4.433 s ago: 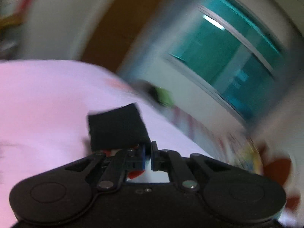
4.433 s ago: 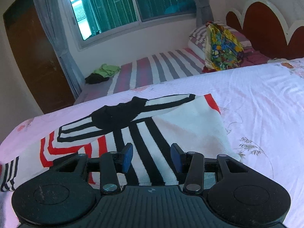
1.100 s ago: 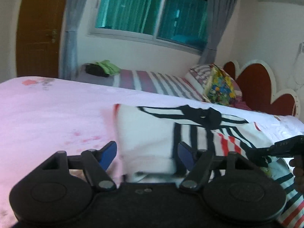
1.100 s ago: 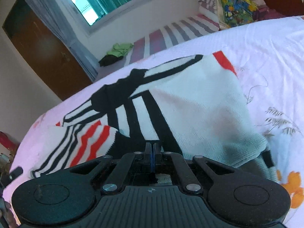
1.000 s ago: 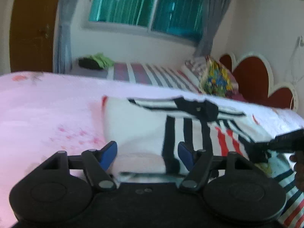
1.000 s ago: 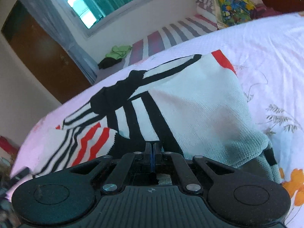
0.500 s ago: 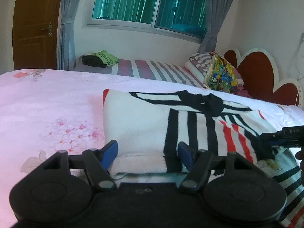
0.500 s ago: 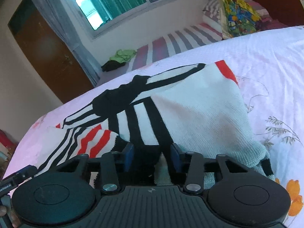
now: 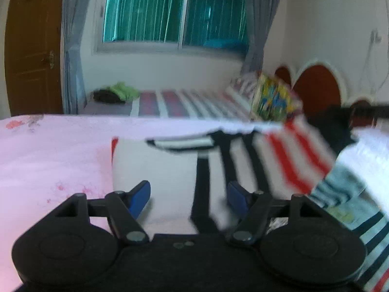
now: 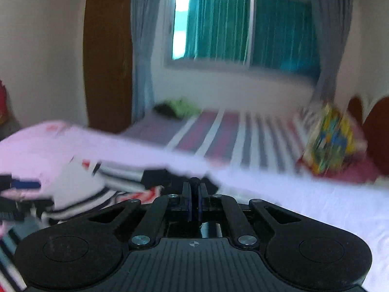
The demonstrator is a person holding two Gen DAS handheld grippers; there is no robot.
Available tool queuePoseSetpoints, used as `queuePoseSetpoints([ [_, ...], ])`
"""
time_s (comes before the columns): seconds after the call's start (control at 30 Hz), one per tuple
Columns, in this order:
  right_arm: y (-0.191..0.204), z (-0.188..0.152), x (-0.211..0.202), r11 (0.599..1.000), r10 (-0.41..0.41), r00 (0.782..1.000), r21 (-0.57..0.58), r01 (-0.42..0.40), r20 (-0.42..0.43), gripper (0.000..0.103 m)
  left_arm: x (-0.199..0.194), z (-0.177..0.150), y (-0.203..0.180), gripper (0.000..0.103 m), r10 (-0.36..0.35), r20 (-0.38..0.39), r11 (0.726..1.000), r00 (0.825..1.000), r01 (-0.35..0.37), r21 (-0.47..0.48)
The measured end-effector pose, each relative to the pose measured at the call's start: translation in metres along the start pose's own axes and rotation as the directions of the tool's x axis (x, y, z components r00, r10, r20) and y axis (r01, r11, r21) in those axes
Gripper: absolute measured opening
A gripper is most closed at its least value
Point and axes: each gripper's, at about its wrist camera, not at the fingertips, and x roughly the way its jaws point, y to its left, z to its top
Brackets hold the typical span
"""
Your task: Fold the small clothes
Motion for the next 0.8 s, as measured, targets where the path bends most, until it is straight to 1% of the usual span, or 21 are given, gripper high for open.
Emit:
queuePoseSetpoints([
  [0.03,-0.007,-0.010,0.015,1.000,0.002,0.997,0.029,0.000,-0.077,0.004,0.007,-0.004,-0.002,0.067,0.024,-0.030,1.000,0.999,-0.024,0.009],
  [0.07,-0.015,-0.025,0.036,0.997,0.004,0.983,0.076,0.010,-0.186,0.004,0.016,-0.008,-0.002,0.066,0.056,-0.067,0.998,0.996,-0.055,0.012],
  [0.1,-0.021,-0.038,0.046,0.994,0.016,0.971,0.109,0.011,-0.240,0.004,0.021,-0.012,-0.003,0.066,0.075,-0.090,0.997,0.993,-0.074,0.017],
  [0.13,-0.024,-0.050,0.051,0.992,0.031,0.964,0.129,0.004,-0.264,0.004,0.022,-0.015,-0.003,0.066,0.082,-0.083,0.996,0.993,-0.080,0.026],
  [0.2,-0.023,-0.065,0.054,0.994,0.010,0.956,0.109,0.023,-0.292,0.004,0.021,-0.015,-0.006,0.068,0.093,-0.077,0.995,0.993,-0.090,0.040],
  [0.23,-0.024,-0.069,0.054,0.994,-0.004,0.955,0.105,0.036,-0.297,0.004,0.022,-0.015,-0.006,0.068,0.093,-0.079,0.995,0.992,-0.090,0.044],
  [0.27,-0.023,-0.070,0.049,0.993,-0.031,0.961,0.103,0.061,-0.274,0.004,0.021,-0.014,-0.006,0.068,0.091,-0.083,0.995,0.992,-0.088,0.044],
  [0.3,-0.022,-0.069,0.041,0.991,-0.079,0.966,0.089,0.104,-0.246,0.004,0.019,-0.010,-0.006,0.068,0.092,-0.083,0.995,0.992,-0.089,0.041],
  [0.33,-0.021,-0.067,0.033,0.991,-0.084,0.972,0.086,0.105,-0.219,0.005,0.015,-0.006,-0.004,0.068,0.093,-0.060,0.995,0.994,-0.091,0.034],
  [0.37,-0.022,-0.064,0.028,0.992,-0.061,0.978,0.100,0.082,-0.201,0.005,0.007,0.001,-0.002,0.072,0.079,-0.011,0.996,0.997,-0.079,0.032],
  [0.4,-0.022,-0.062,0.027,0.992,-0.044,0.980,0.110,0.066,-0.192,0.005,0.005,0.008,0.000,0.076,0.073,0.012,0.997,0.997,-0.073,0.034],
  [0.47,-0.023,-0.059,0.027,0.992,-0.046,0.985,0.106,0.064,-0.164,0.004,0.012,0.024,-0.001,0.076,0.073,0.023,0.995,0.997,-0.074,0.066],
  [0.5,-0.029,-0.054,0.030,0.990,-0.053,0.987,0.125,0.072,-0.151,0.004,0.020,0.031,0.000,0.075,0.073,0.014,0.994,0.997,-0.074,0.084],
  [0.57,-0.043,-0.047,0.042,0.980,-0.096,0.983,0.161,0.121,-0.157,0.004,0.038,0.043,0.001,0.075,0.067,0.002,0.991,0.998,-0.067,0.113],
  [0.6,-0.049,-0.043,0.052,0.975,-0.123,0.978,0.164,0.150,-0.168,0.004,0.048,0.048,0.002,0.075,0.066,-0.005,0.990,0.998,-0.065,0.123],
  [0.63,-0.057,-0.042,0.061,0.970,-0.129,0.973,0.178,0.163,-0.190,0.004,0.060,0.051,0.004,0.075,0.067,-0.018,0.990,0.998,-0.065,0.125],
  [0.67,-0.063,-0.042,0.068,0.965,-0.118,0.971,0.204,0.162,-0.209,0.004,0.075,0.054,0.009,0.075,0.057,-0.050,0.992,0.997,-0.051,0.118],
  [0.7,-0.068,-0.043,0.074,0.961,-0.098,0.970,0.231,0.151,-0.223,0.004,0.092,0.055,0.015,0.075,0.057,-0.097,0.993,0.994,-0.046,0.110],
  [0.73,-0.073,-0.045,0.078,0.958,-0.081,0.969,0.249,0.141,-0.234,0.004,0.105,0.053,0.019,0.073,0.078,-0.130,0.991,0.988,-0.063,0.117],
  [0.77,-0.075,-0.047,0.079,0.957,-0.086,0.966,0.250,0.148,-0.245,0.004,0.116,0.049,0.028,0.080,0.110,-0.157,0.988,0.981,-0.091,0.127],
  [0.8,-0.076,-0.049,0.080,0.957,-0.096,0.963,0.243,0.159,-0.251,0.004,0.116,0.046,0.040,0.081,0.087,-0.150,0.995,0.985,-0.077,0.071],
])
